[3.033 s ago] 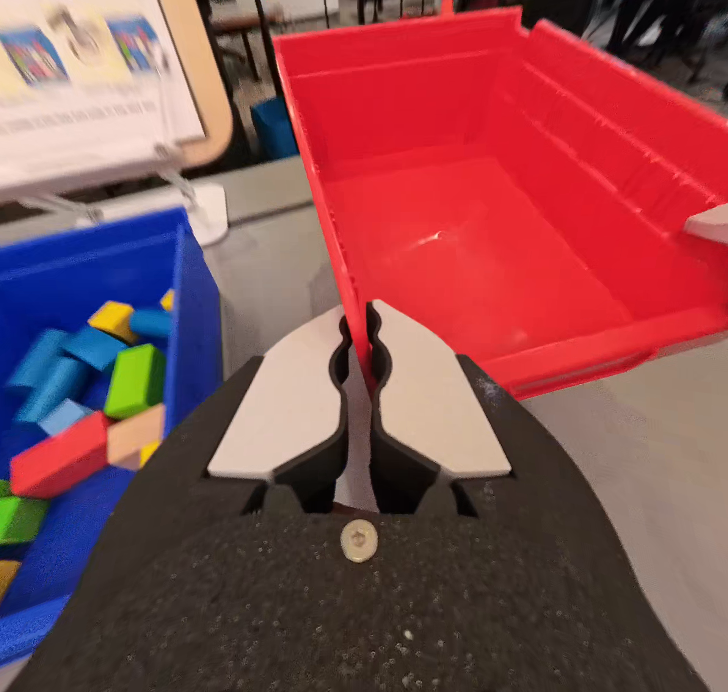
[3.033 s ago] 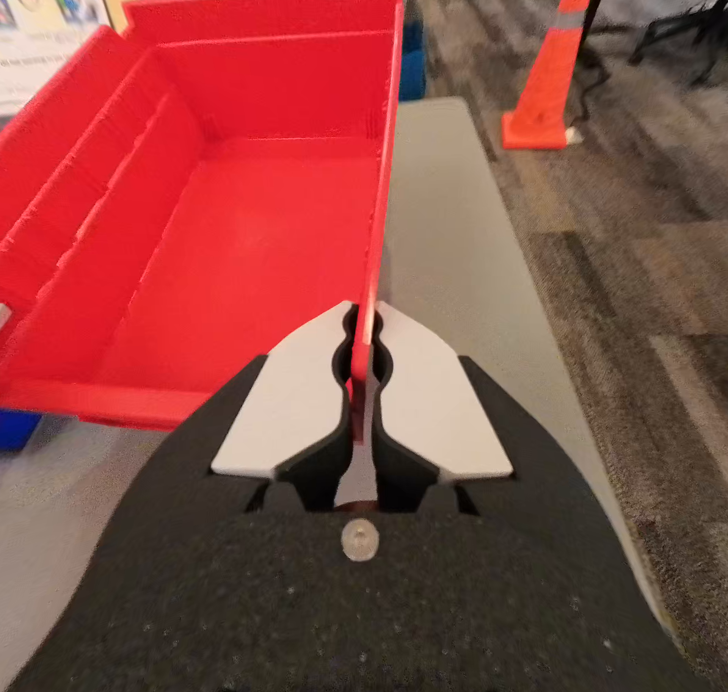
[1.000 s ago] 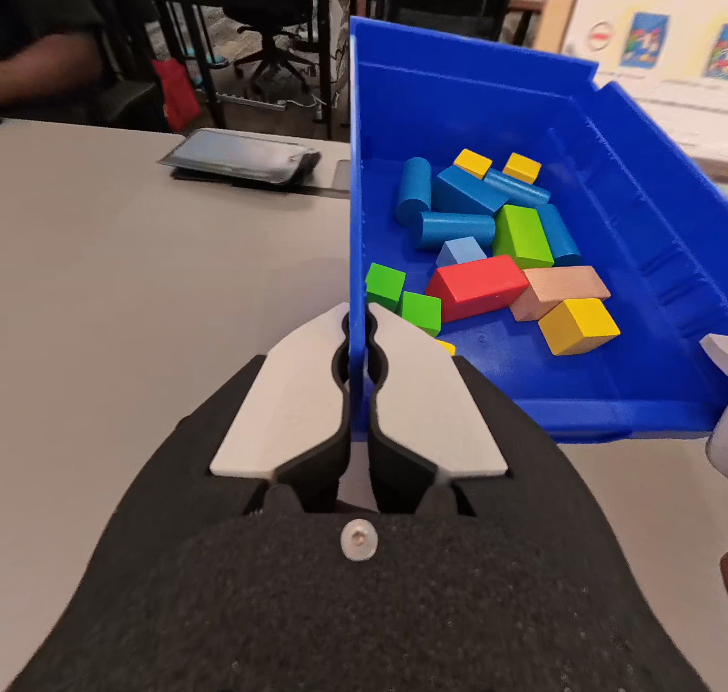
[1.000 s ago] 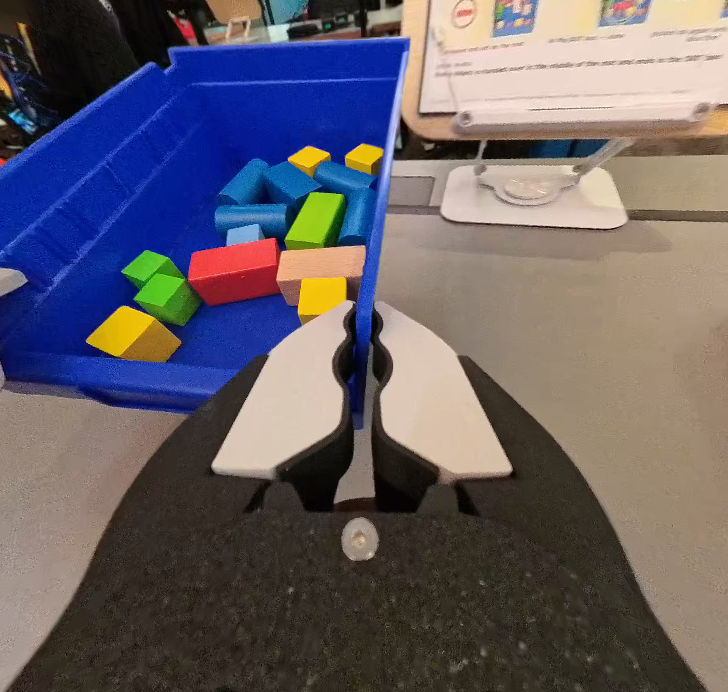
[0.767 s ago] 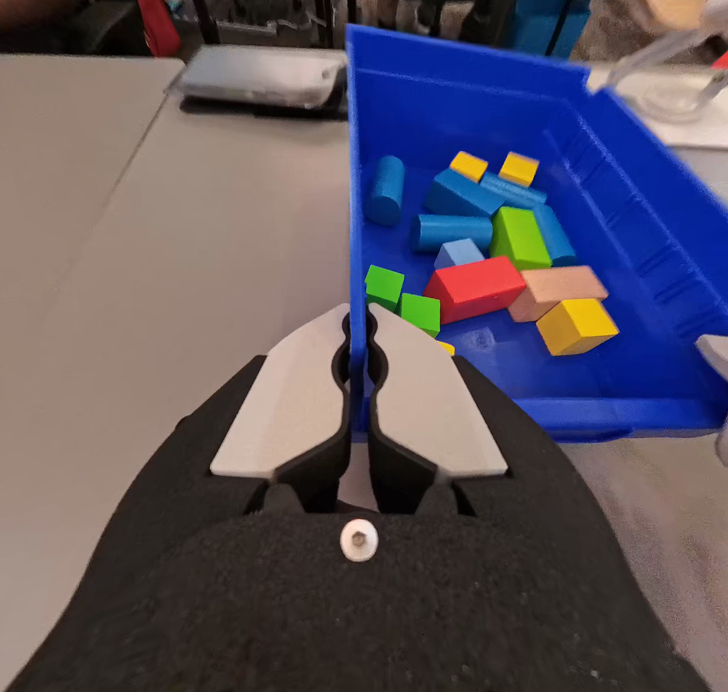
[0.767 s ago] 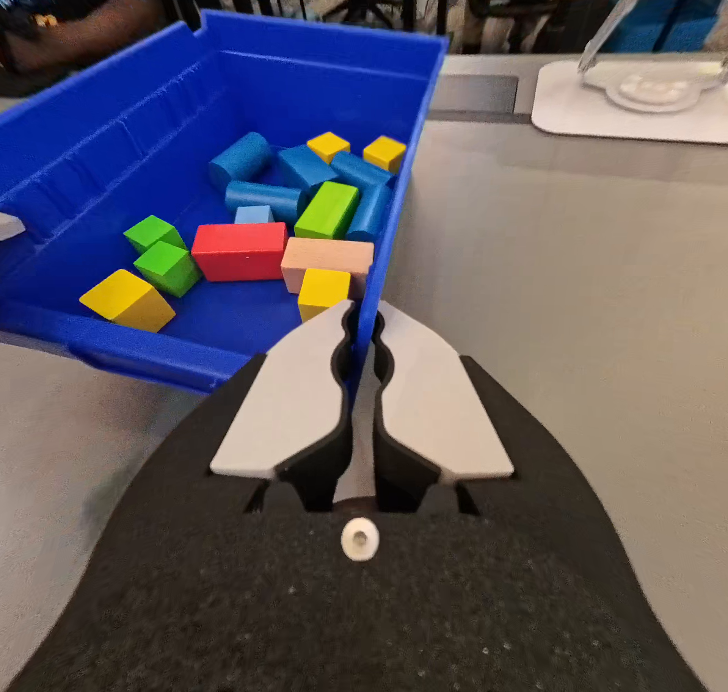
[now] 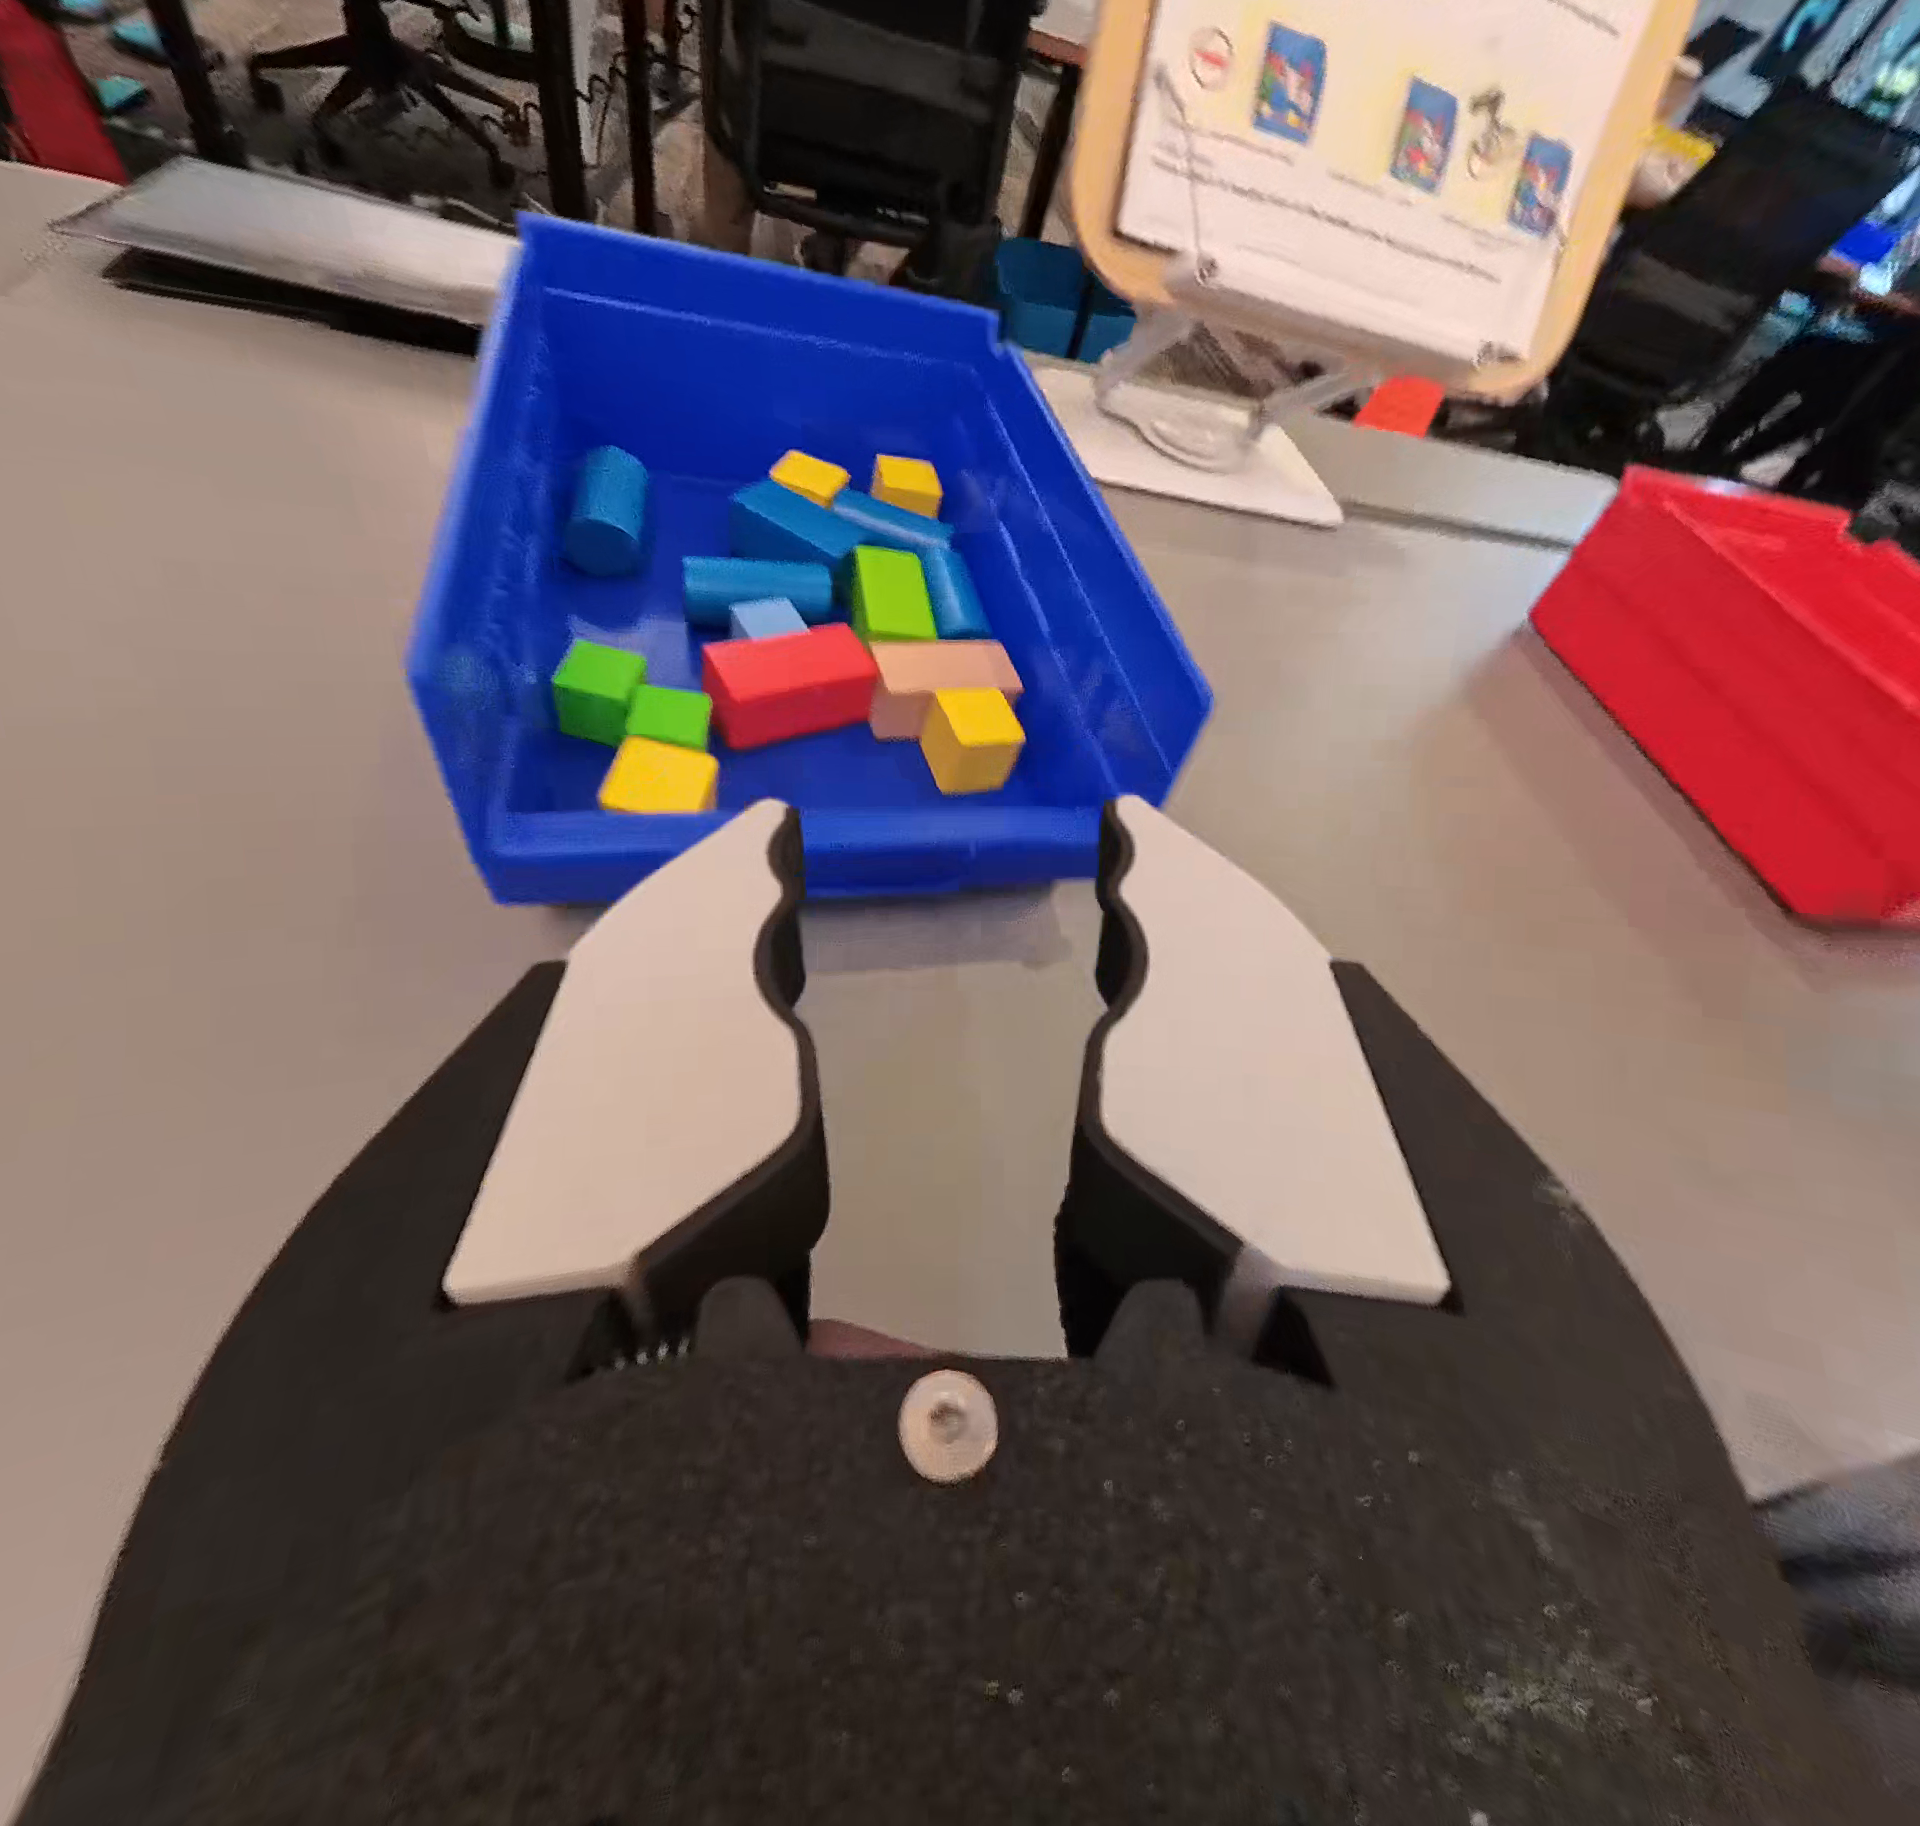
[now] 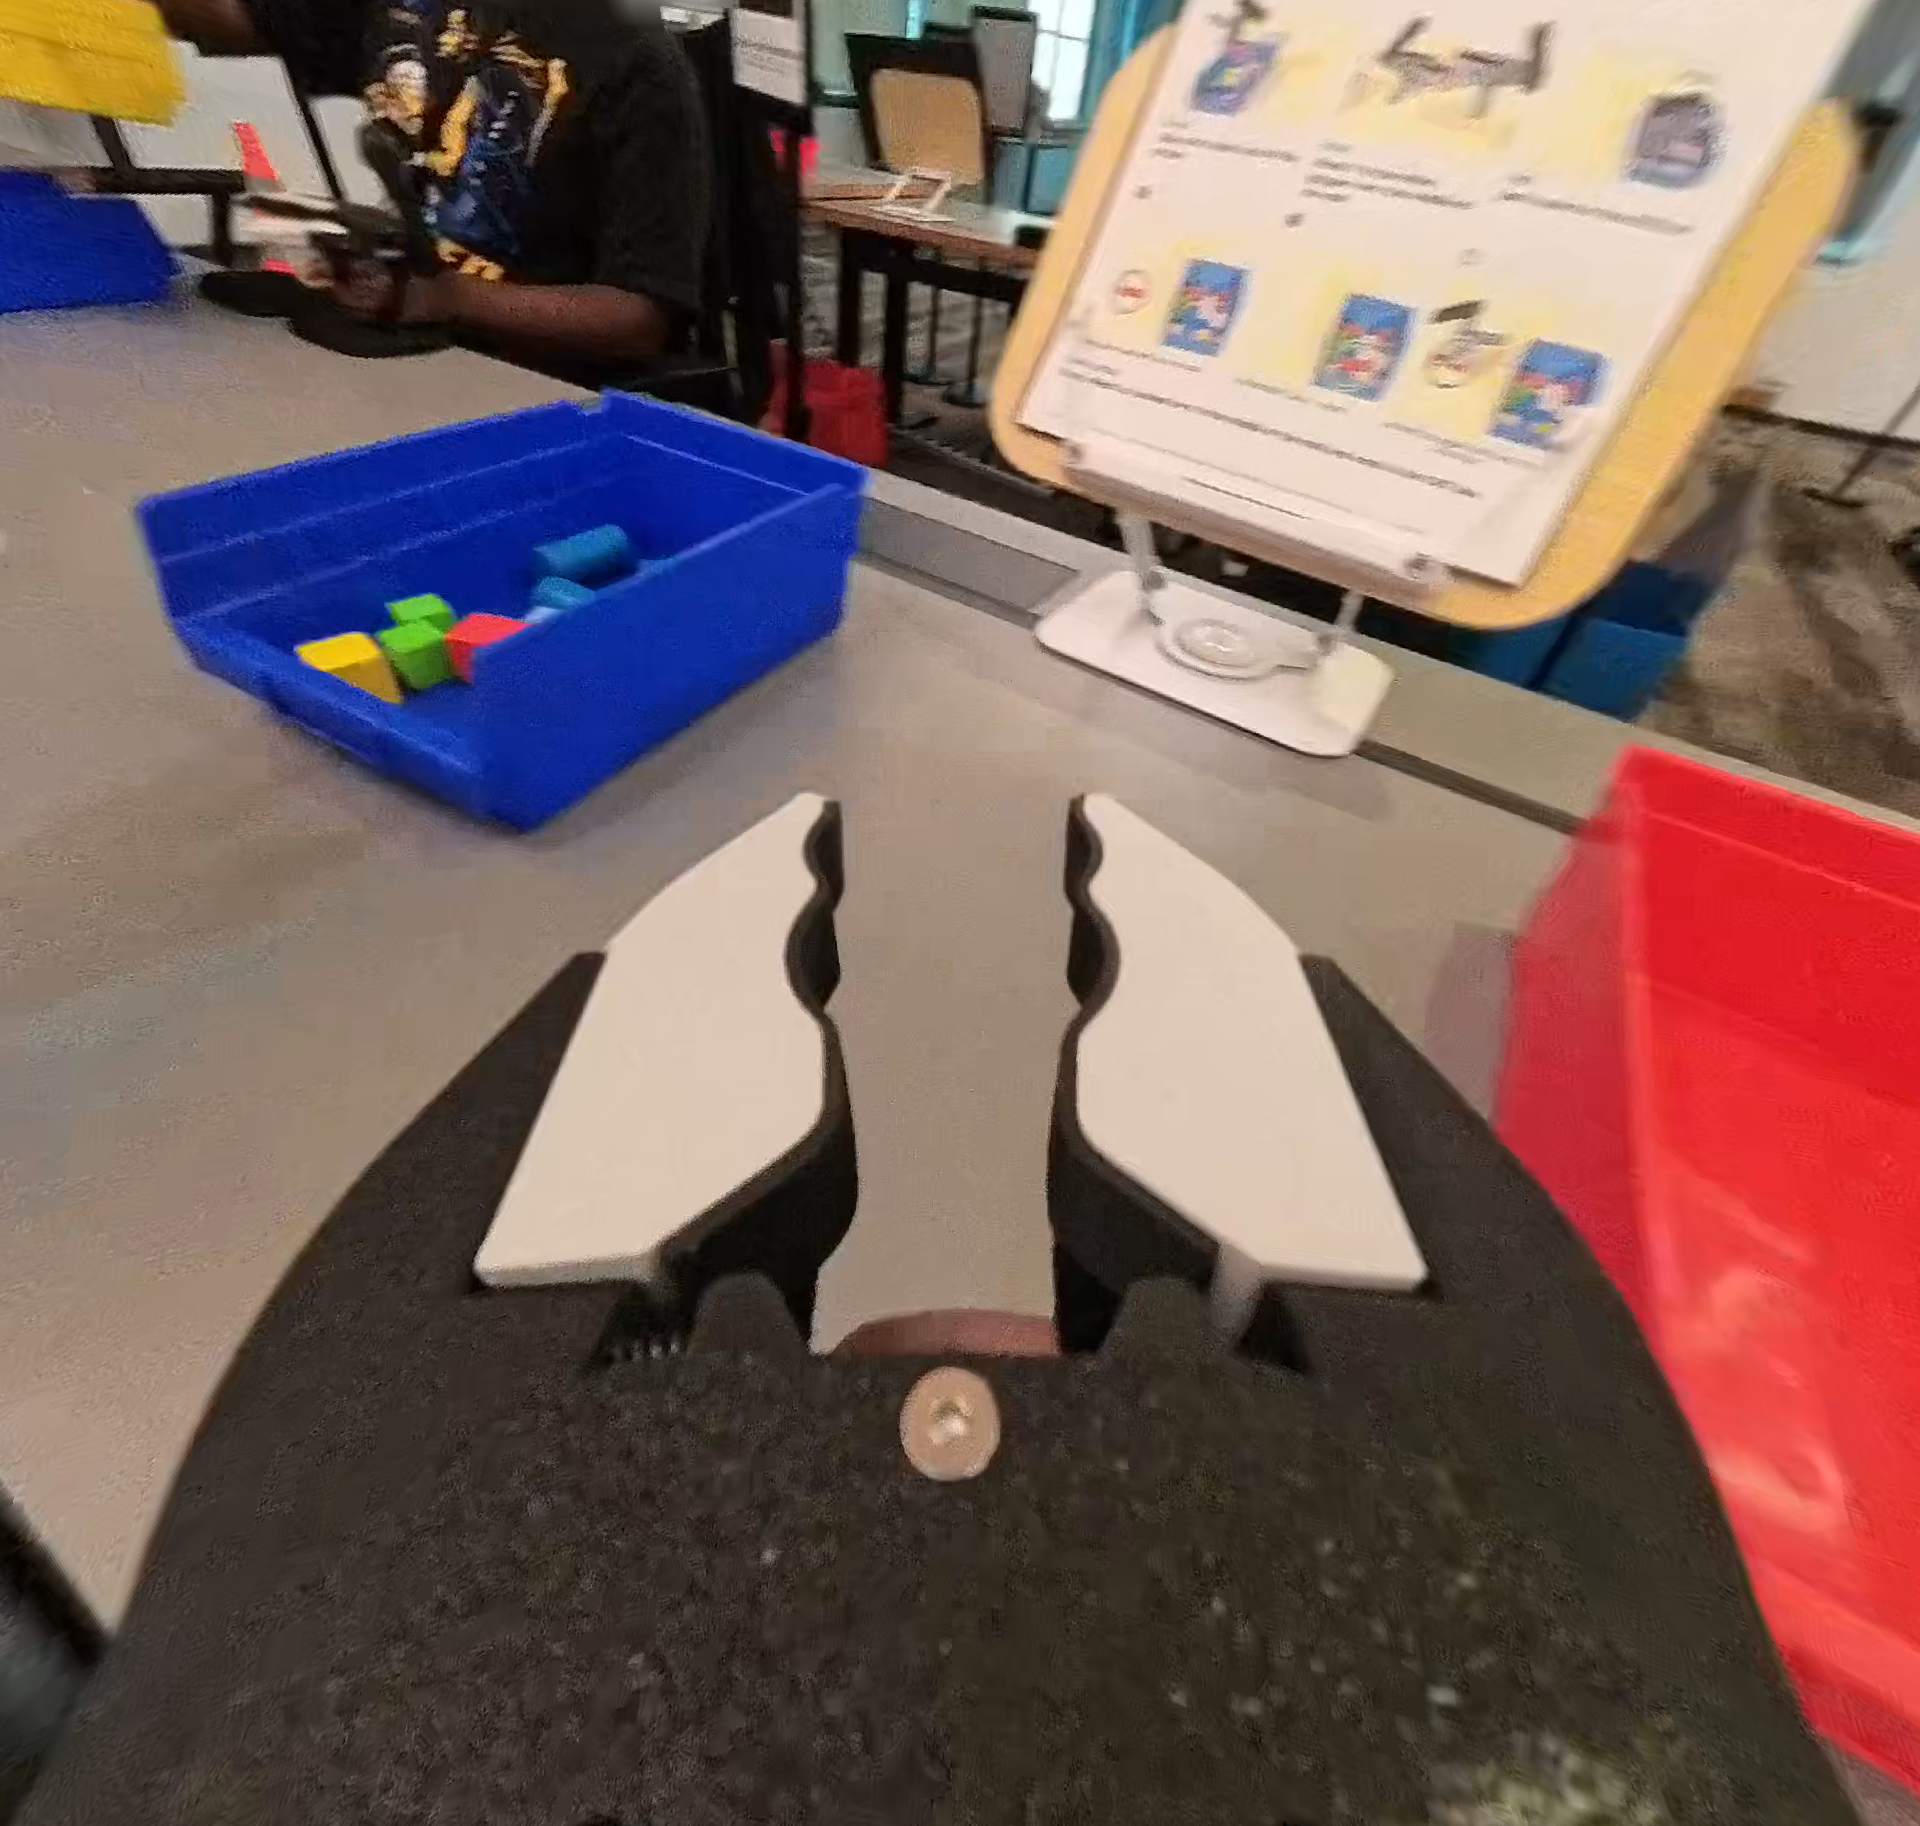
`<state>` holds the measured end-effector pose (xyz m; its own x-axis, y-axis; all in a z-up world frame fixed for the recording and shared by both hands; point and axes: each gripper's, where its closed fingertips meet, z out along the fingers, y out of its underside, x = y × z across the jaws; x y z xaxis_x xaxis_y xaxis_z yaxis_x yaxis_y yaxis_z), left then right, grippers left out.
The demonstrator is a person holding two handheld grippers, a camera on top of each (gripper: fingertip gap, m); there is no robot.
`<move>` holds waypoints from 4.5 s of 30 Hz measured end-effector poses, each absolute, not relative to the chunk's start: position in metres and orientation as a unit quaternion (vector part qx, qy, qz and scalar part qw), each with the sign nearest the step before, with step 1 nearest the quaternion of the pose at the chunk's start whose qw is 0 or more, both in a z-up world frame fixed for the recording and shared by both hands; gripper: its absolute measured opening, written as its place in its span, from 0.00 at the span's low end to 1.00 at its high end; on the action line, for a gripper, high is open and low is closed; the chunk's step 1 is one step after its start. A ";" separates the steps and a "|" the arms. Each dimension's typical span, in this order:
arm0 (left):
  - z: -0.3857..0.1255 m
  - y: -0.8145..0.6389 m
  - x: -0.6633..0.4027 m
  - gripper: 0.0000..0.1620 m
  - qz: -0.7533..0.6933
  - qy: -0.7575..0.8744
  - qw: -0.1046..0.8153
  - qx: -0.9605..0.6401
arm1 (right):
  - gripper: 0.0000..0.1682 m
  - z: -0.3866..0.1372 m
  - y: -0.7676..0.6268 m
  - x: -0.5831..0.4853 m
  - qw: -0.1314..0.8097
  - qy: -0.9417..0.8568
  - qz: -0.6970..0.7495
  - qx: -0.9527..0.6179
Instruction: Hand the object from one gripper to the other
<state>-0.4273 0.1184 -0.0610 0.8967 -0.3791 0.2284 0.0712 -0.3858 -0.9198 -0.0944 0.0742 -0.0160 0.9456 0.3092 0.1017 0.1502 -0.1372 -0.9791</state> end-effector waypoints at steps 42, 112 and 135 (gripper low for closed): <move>-0.078 0.209 -0.401 0.32 -0.002 0.519 0.343 -0.783 | 0.23 -0.120 0.003 0.134 0.586 0.090 0.037 -0.805; 0.130 0.105 -0.133 0.21 -0.622 0.345 0.276 -0.647 | 0.26 0.033 0.023 0.044 0.664 -0.204 0.141 -0.705; -0.017 0.156 -0.118 0.21 -0.726 0.220 0.009 -0.651 | 0.53 -0.017 0.177 -0.135 0.581 -0.469 0.222 -0.627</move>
